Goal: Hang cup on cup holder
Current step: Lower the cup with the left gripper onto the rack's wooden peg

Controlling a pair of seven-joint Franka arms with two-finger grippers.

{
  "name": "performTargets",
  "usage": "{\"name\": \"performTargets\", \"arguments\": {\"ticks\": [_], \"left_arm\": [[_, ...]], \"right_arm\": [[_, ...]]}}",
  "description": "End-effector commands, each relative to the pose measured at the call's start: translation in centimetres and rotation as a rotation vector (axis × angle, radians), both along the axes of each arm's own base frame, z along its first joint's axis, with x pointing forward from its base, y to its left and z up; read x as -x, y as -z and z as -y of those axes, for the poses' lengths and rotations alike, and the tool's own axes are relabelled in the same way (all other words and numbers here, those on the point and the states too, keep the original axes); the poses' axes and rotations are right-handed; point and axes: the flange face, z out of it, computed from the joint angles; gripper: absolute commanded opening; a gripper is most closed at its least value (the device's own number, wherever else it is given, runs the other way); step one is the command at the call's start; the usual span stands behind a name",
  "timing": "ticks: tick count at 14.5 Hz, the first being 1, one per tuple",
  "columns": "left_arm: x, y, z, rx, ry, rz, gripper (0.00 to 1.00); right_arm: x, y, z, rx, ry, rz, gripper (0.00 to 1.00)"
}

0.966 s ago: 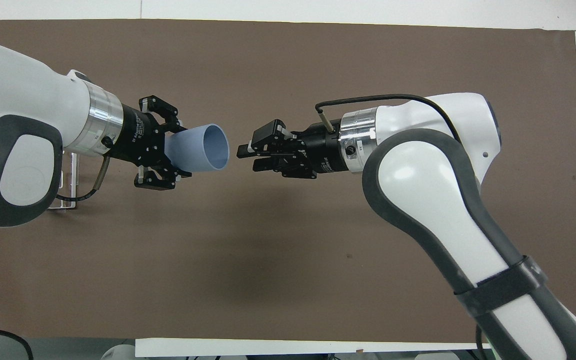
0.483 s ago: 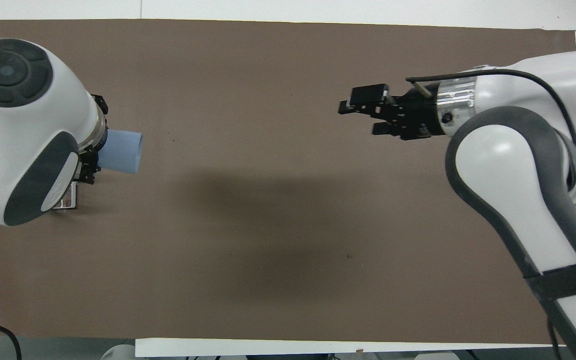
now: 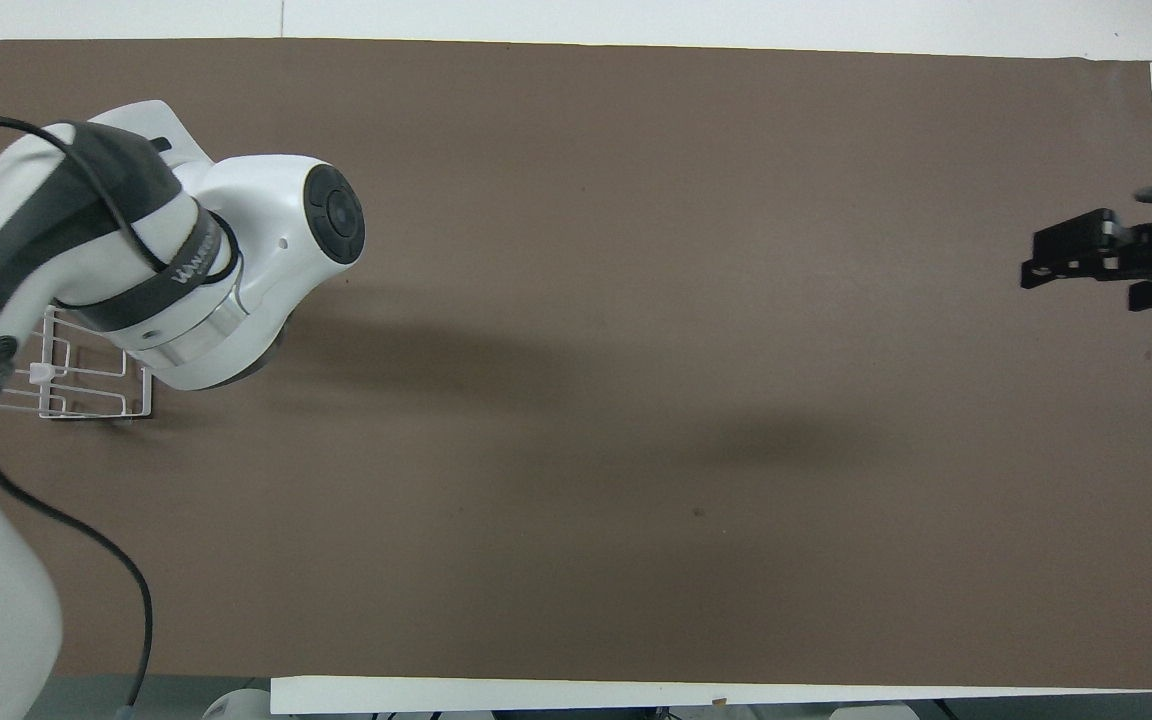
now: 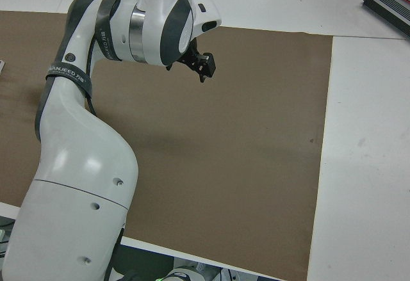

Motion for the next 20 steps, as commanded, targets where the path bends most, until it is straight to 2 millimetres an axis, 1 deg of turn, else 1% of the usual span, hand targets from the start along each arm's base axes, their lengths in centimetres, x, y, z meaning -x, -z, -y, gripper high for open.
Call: {"name": "performTargets", "arguments": {"ticks": [1, 2, 3, 4, 6, 7, 10, 13, 14, 15, 16, 17, 18, 20], "left_arm": [[-2.0, 2.2, -1.3, -0.156, -0.006, 0.037, 0.00], [-2.1, 2.4, -1.6, -0.174, -0.003, 0.048, 0.00], [-2.6, 3.1, -3.3, -0.199, -0.019, 0.072, 0.00], [-3.0, 3.7, -3.9, -0.225, -0.017, 0.092, 0.00], [-3.2, 4.8, -4.1, -0.233, -0.020, 0.100, 0.00], [-3.2, 5.1, -4.6, -0.235, -0.027, 0.103, 0.00], [-2.4, 7.2, -5.9, -0.231, -0.034, 0.094, 0.00], [-2.2, 8.5, -5.5, -0.176, -0.009, 0.092, 0.01], [-2.6, 8.8, -5.9, -0.147, 0.010, 0.072, 0.17], [-3.0, 9.2, -6.0, -0.127, 0.047, 0.021, 0.45], [-3.1, 9.4, -5.9, -0.121, 0.068, -0.014, 0.74], [-3.6, 9.3, -6.1, -0.109, 0.078, -0.019, 0.95], [-3.8, 9.4, -6.8, -0.107, 0.084, -0.041, 1.00], [-3.9, 9.1, -6.3, -0.108, 0.082, -0.039, 1.00]], "right_arm": [[0.4, -2.3, 0.9, 0.065, -0.094, -0.046, 0.99], [0.8, -2.3, 1.3, 0.063, -0.106, -0.067, 0.99], [1.1, -2.3, 1.5, 0.065, -0.110, -0.076, 0.99], [1.3, -2.7, 1.8, 0.069, -0.108, -0.070, 0.99], [1.7, -2.8, 2.0, 0.074, -0.105, -0.071, 0.99], [2.1, -3.1, 2.1, 0.074, -0.103, -0.064, 0.99], [1.9, -2.8, 2.6, 0.072, -0.111, -0.065, 0.99], [1.9, -2.6, 3.1, 0.071, -0.102, -0.070, 0.99], [1.9, -2.7, 3.0, 0.072, -0.105, -0.067, 0.99], [1.9, -2.7, 3.0, 0.070, -0.110, -0.067, 0.99], [2.0, -2.8, 3.1, 0.069, -0.109, -0.067, 0.99], [2.0, -2.7, 3.3, 0.065, -0.108, -0.071, 0.99], [2.2, -2.6, 4.4, 0.048, -0.105, -0.075, 0.99], [2.3, -2.8, 4.6, 0.045, -0.118, -0.073, 0.99]]}}
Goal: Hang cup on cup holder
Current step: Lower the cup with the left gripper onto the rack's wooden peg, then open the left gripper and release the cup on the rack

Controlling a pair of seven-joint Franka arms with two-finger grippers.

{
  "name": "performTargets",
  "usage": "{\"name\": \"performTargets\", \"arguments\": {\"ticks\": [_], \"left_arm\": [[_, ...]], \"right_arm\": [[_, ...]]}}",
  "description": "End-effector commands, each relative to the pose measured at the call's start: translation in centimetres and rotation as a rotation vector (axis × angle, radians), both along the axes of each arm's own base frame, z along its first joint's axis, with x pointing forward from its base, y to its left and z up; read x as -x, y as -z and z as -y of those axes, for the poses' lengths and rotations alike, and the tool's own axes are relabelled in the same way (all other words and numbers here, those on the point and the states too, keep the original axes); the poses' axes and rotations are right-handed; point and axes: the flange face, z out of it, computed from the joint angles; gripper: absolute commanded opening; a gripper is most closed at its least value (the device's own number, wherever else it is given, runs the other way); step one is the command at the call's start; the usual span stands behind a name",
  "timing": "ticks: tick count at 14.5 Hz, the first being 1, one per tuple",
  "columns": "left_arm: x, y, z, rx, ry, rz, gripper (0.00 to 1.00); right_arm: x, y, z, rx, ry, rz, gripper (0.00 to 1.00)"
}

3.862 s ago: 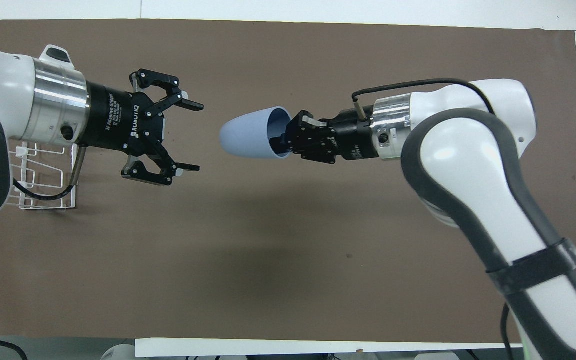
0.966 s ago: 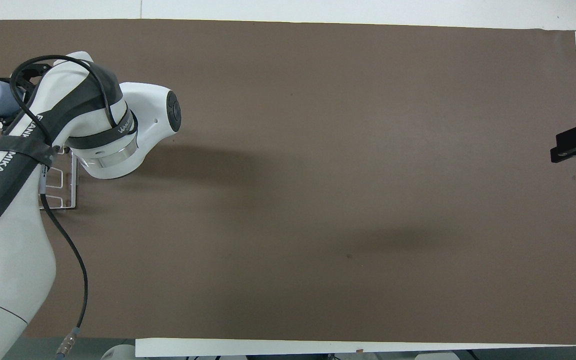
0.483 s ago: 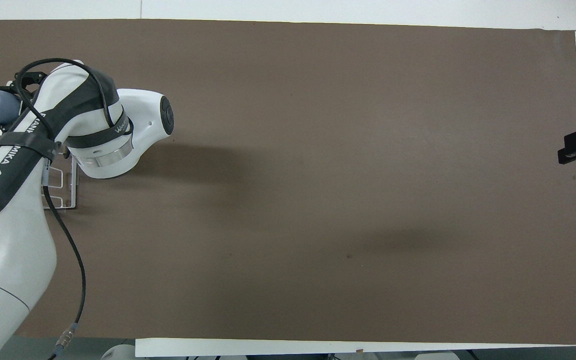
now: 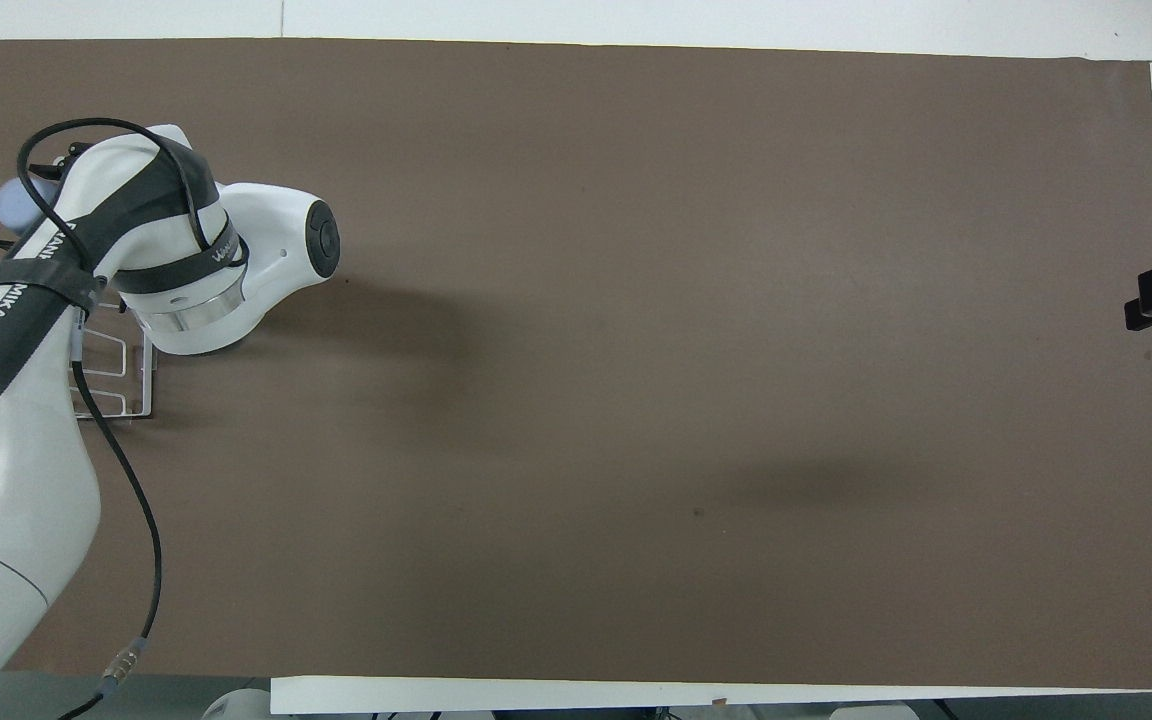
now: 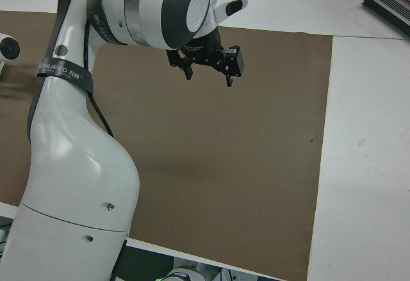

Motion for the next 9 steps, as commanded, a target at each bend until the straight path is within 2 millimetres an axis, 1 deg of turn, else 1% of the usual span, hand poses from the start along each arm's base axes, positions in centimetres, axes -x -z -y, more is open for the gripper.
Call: {"name": "performTargets", "arguments": {"ticks": [1, 2, 4, 5, 6, 8, 9], "left_arm": [[0.3, -0.3, 0.8, 0.017, -0.012, -0.029, 1.00], [0.1, -1.0, 1.1, 0.015, -0.021, -0.022, 1.00], [-0.8, -3.1, 1.6, 0.028, -0.012, -0.022, 0.99], [-0.7, -3.5, 1.5, 0.037, -0.008, -0.076, 0.99], [-0.3, -4.8, 1.3, 0.076, -0.010, -0.121, 0.99], [0.9, -9.4, 1.2, 0.174, 0.007, -0.217, 0.99], [1.3, -10.7, 1.3, 0.229, 0.029, -0.273, 0.99]], "right_arm": [[0.5, -0.2, 0.8, -0.007, -0.017, -0.007, 0.99], [0.7, 0.2, 0.9, -0.009, -0.016, -0.016, 0.99], [0.8, 0.4, 0.5, -0.014, -0.028, -0.023, 0.99], [0.8, 0.4, 0.2, -0.012, -0.032, -0.024, 0.99], [0.8, 0.4, 0.2, -0.012, -0.034, -0.024, 0.99], [0.8, 0.4, 0.2, -0.012, -0.034, -0.024, 0.99], [0.8, 0.4, 0.2, -0.012, -0.034, -0.024, 0.99]]}}
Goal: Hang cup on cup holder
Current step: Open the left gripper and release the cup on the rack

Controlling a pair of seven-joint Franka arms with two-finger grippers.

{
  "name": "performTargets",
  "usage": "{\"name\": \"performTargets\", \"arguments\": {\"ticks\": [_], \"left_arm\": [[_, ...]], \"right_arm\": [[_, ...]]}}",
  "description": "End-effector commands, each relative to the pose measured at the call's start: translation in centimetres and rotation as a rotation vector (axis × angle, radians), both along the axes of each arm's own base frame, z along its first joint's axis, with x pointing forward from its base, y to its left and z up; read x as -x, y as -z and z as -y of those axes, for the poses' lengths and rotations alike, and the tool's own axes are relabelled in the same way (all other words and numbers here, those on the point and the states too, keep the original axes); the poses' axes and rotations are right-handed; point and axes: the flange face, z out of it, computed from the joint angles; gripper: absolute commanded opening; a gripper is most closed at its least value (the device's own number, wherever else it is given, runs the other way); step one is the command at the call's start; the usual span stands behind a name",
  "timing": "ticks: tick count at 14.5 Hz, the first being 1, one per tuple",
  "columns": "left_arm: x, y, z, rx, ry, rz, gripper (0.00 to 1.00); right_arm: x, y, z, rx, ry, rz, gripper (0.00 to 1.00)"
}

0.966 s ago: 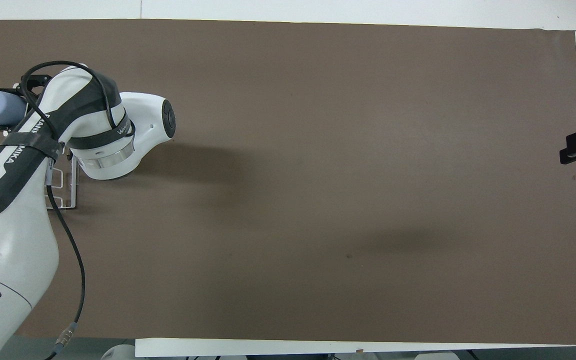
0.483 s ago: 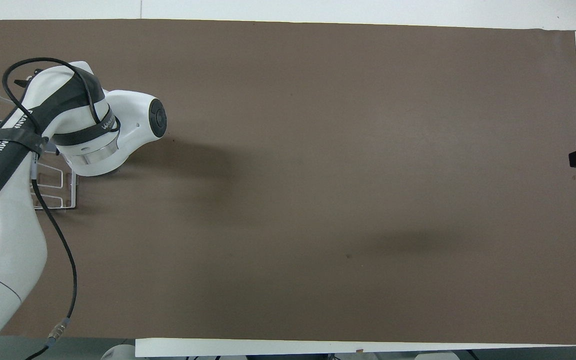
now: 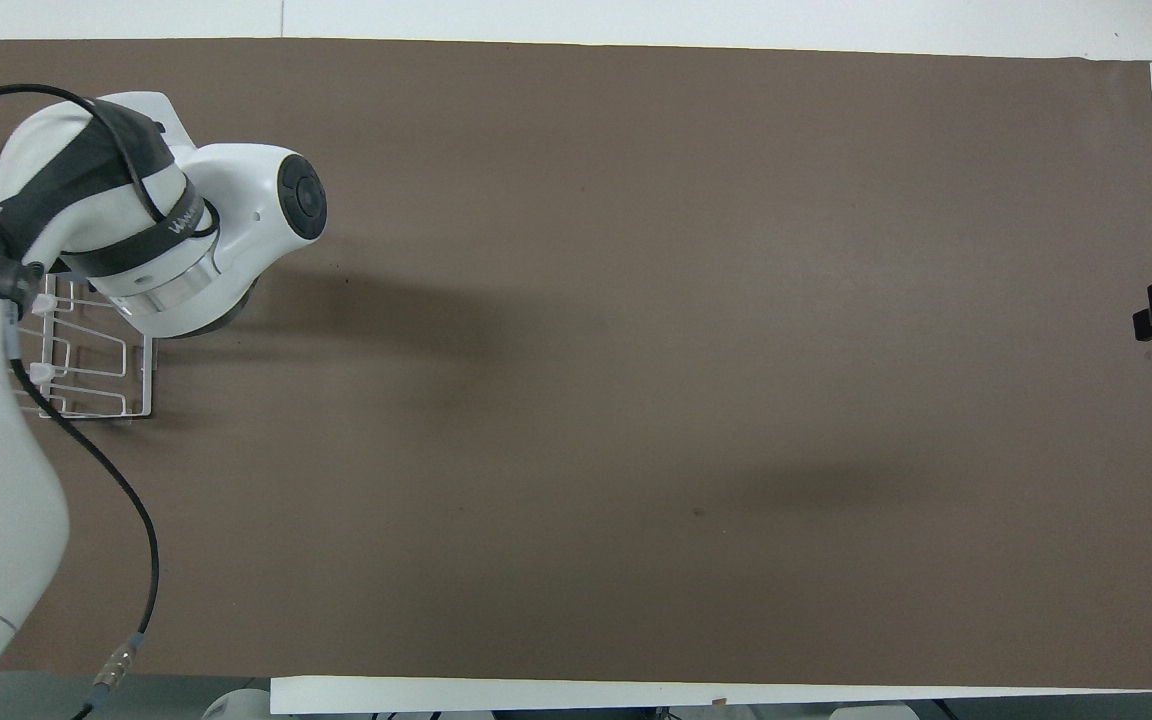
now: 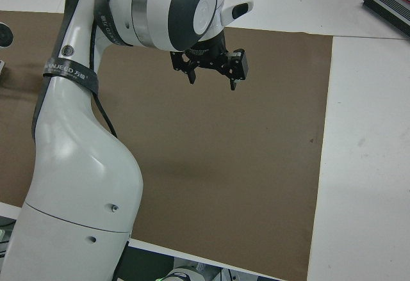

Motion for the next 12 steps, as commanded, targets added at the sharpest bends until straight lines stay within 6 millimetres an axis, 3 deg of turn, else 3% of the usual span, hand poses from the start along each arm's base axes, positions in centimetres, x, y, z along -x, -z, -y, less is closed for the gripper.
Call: {"name": "performTargets", "arguments": {"ticks": [1, 7, 12], "left_arm": [[1.9, -5.3, -1.1, 0.146, 0.037, -0.124, 0.99], [3.2, -8.9, -1.9, 0.400, 0.166, -0.380, 0.99], [3.5, -12.5, -5.5, 0.684, 0.381, -0.585, 0.99]], "right_arm": [[0.6, 0.0, 0.2, -0.007, -0.019, -0.006, 0.99], [0.6, 0.0, 0.0, -0.007, -0.023, -0.006, 0.99], [0.6, 0.0, 0.1, -0.007, -0.021, -0.006, 0.99]]}}
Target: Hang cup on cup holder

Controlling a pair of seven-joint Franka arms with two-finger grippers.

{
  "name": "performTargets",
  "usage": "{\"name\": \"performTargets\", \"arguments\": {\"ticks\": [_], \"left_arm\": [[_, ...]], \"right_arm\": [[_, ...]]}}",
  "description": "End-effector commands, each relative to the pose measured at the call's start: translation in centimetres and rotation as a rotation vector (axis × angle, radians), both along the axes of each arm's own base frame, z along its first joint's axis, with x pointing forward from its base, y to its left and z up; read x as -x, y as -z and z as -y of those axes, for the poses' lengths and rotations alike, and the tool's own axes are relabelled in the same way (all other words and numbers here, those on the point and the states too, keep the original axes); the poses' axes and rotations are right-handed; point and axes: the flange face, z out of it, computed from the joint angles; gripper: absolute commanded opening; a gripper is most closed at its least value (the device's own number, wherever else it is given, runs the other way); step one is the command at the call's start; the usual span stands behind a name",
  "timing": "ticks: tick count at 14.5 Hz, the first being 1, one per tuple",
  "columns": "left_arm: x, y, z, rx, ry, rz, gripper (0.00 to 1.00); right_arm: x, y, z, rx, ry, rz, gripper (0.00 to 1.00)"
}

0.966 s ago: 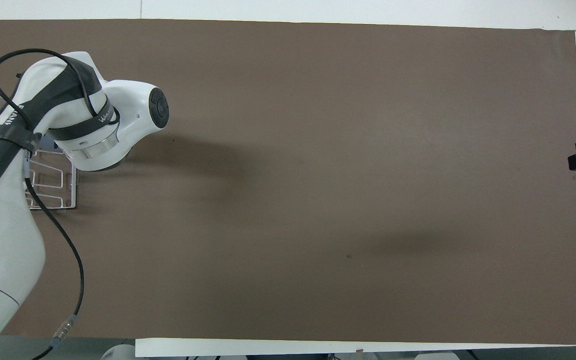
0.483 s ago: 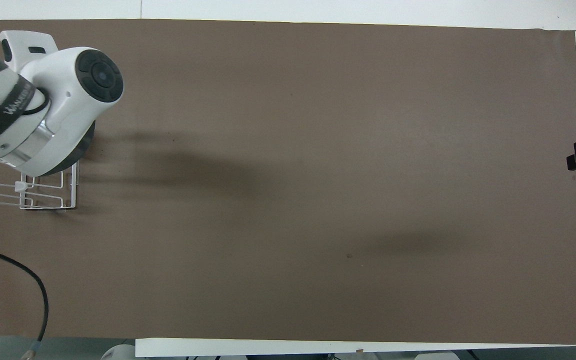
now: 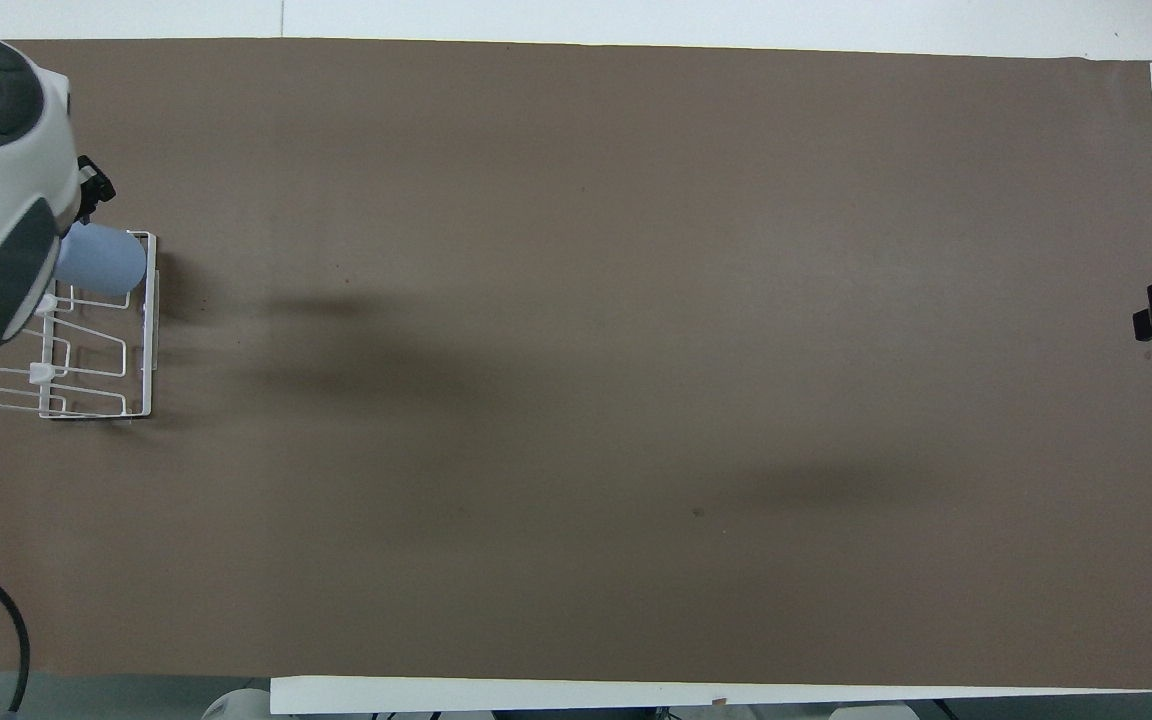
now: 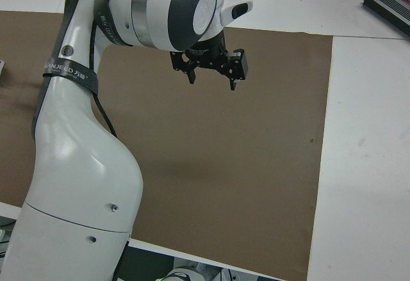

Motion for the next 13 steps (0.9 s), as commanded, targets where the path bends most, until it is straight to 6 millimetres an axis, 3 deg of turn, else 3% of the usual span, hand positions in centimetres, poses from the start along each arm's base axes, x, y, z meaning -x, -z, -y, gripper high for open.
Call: {"name": "performTargets", "arguments": {"ticks": [1, 4, 8, 11, 13], "left_arm": [[0.8, -2.8, -2.3, 0.162, 0.116, -0.054, 0.99], [2.7, -4.5, -3.5, 0.270, 0.224, -0.148, 0.99], [4.8, -6.1, -2.1, 0.384, 0.412, -0.241, 1.00], [4.9, -6.4, -1.1, 0.440, 0.621, -0.298, 1.00], [4.5, -7.5, -1.2, 0.474, 0.647, -0.282, 1.00]], "right_arm": [[0.6, 0.0, 0.1, -0.007, -0.021, -0.006, 0.99], [0.6, 0.0, 0.0, -0.007, -0.023, -0.006, 0.99], [0.6, 0.0, 0.1, -0.007, -0.021, -0.006, 0.99], [0.6, 0.0, 0.1, -0.007, -0.021, -0.006, 0.99], [0.6, 0.0, 0.1, -0.007, -0.021, -0.006, 0.99]]}}
